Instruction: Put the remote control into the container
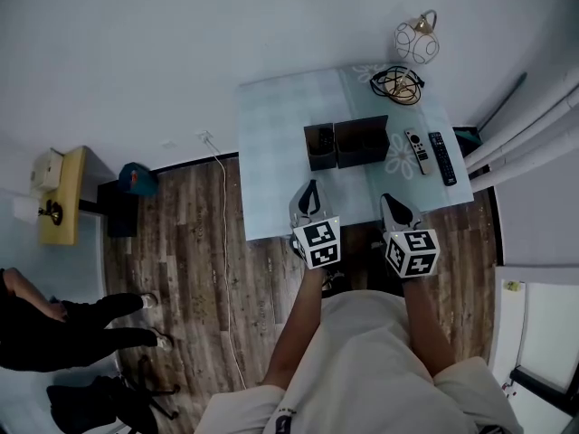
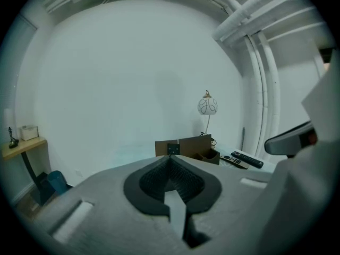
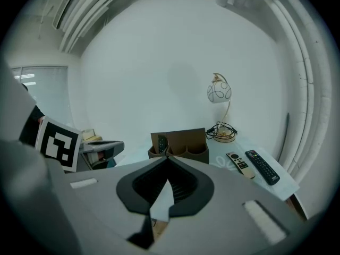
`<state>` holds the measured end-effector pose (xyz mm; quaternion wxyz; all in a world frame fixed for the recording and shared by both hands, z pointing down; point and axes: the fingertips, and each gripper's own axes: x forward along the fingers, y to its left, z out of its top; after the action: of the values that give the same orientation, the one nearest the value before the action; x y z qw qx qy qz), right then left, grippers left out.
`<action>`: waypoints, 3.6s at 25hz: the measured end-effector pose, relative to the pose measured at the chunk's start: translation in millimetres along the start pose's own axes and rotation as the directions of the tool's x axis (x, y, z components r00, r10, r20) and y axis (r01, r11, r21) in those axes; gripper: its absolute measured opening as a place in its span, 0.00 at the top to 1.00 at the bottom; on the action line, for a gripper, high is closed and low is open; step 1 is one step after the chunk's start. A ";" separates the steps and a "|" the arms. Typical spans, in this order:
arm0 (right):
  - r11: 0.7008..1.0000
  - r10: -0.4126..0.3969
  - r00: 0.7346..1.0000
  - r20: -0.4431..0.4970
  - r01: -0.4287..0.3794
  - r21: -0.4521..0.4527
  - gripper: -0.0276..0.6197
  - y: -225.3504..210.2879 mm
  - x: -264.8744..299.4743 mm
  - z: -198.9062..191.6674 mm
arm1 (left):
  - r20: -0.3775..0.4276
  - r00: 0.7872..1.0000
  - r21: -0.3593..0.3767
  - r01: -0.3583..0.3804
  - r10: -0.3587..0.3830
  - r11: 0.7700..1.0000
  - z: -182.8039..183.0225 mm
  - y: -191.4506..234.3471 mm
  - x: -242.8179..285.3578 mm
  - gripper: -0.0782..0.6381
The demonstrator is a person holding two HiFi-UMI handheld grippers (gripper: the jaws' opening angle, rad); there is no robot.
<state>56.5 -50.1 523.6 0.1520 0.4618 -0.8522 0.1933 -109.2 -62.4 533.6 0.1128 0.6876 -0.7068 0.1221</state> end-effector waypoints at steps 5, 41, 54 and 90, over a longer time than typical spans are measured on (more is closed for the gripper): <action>0.997 -0.058 0.998 0.013 0.058 0.047 0.95 -26.0 -10.6 -3.1 | -0.014 1.000 -0.007 -0.003 0.003 1.000 -1.4 -5.2 0.6 0.88; 0.992 -0.094 0.993 -0.070 0.100 0.083 0.65 -209.1 54.8 22.7 | -0.072 0.989 -0.005 0.129 -0.129 0.992 15.6 -185.5 107.9 0.88; 0.997 -0.080 0.863 -0.499 0.058 -0.060 0.55 -269.1 175.4 -27.4 | -0.129 0.989 -0.058 0.070 -0.077 0.996 18.6 -205.8 176.8 0.88; 0.959 -0.235 0.967 -0.100 0.214 -0.186 0.64 -230.9 155.3 30.4 | -0.087 0.996 -0.071 0.014 -0.020 0.997 14.4 -116.8 134.1 0.88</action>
<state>167.6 -292.6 608.5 0.2642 0.5281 -0.7969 0.1275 3.8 -196.6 566.0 0.1690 0.6832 -0.6991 0.1260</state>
